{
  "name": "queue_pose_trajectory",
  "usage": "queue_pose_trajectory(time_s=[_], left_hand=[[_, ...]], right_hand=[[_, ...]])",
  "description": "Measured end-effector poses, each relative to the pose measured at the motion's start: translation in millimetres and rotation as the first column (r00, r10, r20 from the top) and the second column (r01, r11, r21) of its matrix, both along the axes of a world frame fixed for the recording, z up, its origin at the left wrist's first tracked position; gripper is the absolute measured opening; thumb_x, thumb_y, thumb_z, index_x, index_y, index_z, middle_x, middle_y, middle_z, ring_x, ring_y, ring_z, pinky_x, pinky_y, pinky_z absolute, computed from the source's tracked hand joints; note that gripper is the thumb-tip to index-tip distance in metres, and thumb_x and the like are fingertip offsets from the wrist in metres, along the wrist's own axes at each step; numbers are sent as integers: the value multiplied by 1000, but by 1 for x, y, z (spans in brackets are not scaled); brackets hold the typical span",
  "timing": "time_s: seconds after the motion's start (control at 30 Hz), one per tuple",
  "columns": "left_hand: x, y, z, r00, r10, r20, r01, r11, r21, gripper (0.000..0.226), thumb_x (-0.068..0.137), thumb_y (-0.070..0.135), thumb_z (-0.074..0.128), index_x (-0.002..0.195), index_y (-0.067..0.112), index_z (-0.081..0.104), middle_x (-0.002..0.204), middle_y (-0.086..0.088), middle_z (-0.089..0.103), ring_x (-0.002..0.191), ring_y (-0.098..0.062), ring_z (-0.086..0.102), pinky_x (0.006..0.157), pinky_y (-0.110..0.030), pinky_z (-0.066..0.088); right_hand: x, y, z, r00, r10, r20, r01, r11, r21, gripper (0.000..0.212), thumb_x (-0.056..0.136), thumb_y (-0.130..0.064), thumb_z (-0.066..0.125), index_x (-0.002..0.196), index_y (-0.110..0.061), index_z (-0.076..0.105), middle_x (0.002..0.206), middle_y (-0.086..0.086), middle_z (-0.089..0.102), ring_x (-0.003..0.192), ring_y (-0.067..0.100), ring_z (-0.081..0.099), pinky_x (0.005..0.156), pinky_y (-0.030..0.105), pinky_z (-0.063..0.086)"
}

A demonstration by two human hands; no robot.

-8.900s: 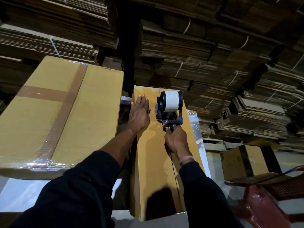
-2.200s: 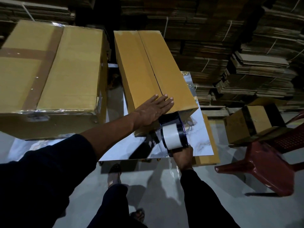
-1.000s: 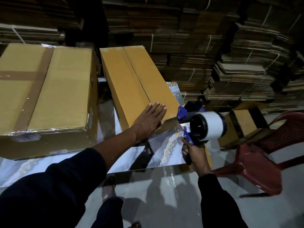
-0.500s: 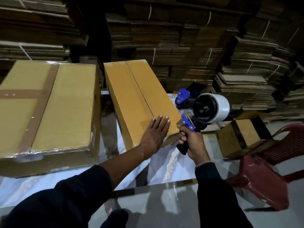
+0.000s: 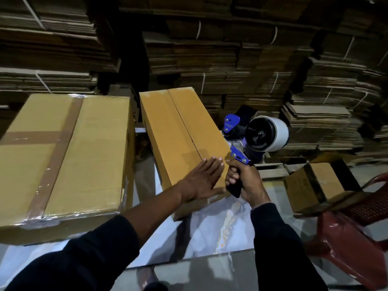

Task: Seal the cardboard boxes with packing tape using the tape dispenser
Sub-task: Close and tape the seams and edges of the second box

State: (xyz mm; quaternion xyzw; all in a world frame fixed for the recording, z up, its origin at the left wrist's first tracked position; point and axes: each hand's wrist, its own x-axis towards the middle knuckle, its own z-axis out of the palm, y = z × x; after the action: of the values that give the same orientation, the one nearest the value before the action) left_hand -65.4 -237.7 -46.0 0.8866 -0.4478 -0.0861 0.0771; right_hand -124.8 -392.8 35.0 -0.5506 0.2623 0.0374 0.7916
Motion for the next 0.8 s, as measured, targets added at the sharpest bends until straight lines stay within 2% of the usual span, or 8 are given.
queue_pose_trajectory(time_s=[0.03,0.1,0.3,0.53,0.67,0.73,0.8], left_hand=[[13,9,3,999,28,-23,-28,1000,6,100,93,82,1,165,12,-10,170,-8,-21,157,-25,-24,129,-48,-5],[39,29,10,995,99,24,-99,995,4,91,100,75,8,165,14,-10,170,-7,-21,158,-24,-21,129,-47,-6],[117,64,8,947,298,122,-304,952,33,86,102,71,5,166,14,-5,173,-5,-12,160,-21,-13,129,-45,-7],[199,73,6,915,389,107,-387,921,-32,84,105,68,5,166,11,-2,174,-9,-8,160,-24,-10,129,-48,-2],[246,74,4,903,420,96,-418,908,-43,83,105,66,4,166,10,-2,174,-10,-7,160,-24,-11,129,-48,-3],[269,74,5,895,436,92,-433,900,-53,82,106,64,6,166,9,-1,174,-11,-6,160,-25,-10,129,-47,-3],[290,72,6,885,453,103,-450,891,-53,81,106,63,6,166,8,1,174,-12,-4,161,-25,-8,129,-47,-2]], right_hand=[[5,3,-1,1000,6,-3,-6,1000,2,45,91,-14,68,55,-17,40,46,3,26,41,22,29,53,36,27],[15,8,-6,1000,15,-19,-16,1000,-20,44,90,-15,69,57,-17,41,48,3,27,41,23,29,53,36,29],[36,13,-15,996,-6,-86,2,999,-47,41,90,-13,67,57,-18,43,48,2,28,41,22,29,51,35,29],[43,10,-23,997,-28,-78,25,999,-38,40,93,-9,63,60,-14,41,49,5,24,40,22,27,46,32,31],[50,12,-28,992,-48,-120,41,998,-56,39,87,-10,68,61,-11,39,49,5,22,37,19,25,45,31,27],[55,9,-27,990,-37,-140,20,993,-118,40,84,-10,73,61,-10,40,48,6,25,36,19,27,46,31,25],[55,6,-24,990,10,-142,-30,990,-139,35,81,-4,77,67,-6,46,49,8,32,37,19,34,43,28,30]])
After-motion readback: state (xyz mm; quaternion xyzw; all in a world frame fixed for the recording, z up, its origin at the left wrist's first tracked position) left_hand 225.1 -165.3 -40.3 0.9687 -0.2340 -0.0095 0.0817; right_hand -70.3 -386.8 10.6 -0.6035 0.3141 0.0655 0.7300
